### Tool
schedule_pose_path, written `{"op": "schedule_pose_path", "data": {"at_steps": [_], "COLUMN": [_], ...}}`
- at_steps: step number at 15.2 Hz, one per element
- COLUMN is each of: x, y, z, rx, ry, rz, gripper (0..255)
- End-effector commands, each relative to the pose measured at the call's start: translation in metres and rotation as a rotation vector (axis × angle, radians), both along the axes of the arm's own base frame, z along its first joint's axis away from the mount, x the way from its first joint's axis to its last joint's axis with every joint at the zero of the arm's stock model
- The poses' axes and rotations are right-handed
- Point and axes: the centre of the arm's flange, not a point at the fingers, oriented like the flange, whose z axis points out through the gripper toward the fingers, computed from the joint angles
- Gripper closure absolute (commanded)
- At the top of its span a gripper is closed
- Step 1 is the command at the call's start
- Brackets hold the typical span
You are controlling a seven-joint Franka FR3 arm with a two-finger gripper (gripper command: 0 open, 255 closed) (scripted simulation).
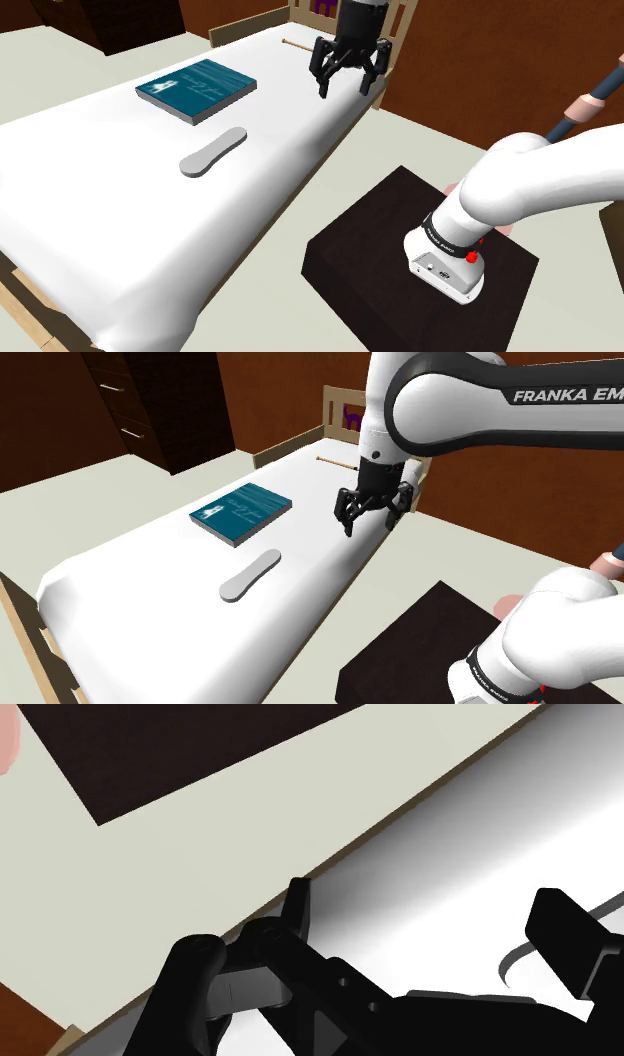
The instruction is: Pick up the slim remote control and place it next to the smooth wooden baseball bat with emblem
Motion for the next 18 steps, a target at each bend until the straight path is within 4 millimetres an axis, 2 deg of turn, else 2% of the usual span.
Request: {"op": "schedule_pose_path", "data": {"at_steps": [1, 10, 18], "x": [0.013, 0.078, 0.152], "y": [0.022, 0.099, 0.151], "z": [-0.012, -0.073, -0.128], "rx": [-0.001, -0.009, -0.017], "ry": [-0.002, -0.006, -0.01], "rz": [-0.062, -0.324, -0.557], "gripper": [0, 0, 0]}}
